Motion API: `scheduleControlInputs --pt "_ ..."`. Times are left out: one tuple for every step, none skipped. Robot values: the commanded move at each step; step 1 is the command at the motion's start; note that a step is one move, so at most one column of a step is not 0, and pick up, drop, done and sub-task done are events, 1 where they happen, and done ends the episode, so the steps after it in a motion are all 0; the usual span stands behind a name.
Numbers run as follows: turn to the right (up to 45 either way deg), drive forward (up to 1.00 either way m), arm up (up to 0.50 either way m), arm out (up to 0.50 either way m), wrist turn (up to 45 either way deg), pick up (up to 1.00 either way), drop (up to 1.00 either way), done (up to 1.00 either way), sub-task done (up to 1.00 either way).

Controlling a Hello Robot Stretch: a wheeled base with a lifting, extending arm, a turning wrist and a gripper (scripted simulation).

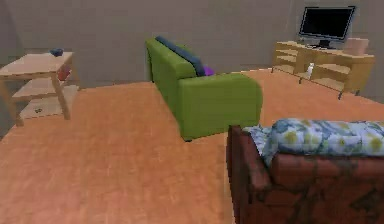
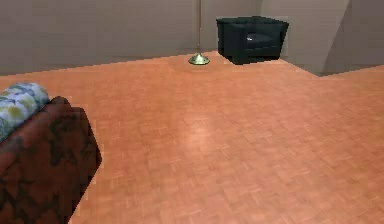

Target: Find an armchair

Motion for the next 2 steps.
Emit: scheduleControlInputs --pt "33.0 0.0 0.0 0.0 0.0 0.0 0.0 0.0 0.0" --pt "0.0 0.0 0.0 0.0 0.0 0.0 0.0 1.0 0.0"
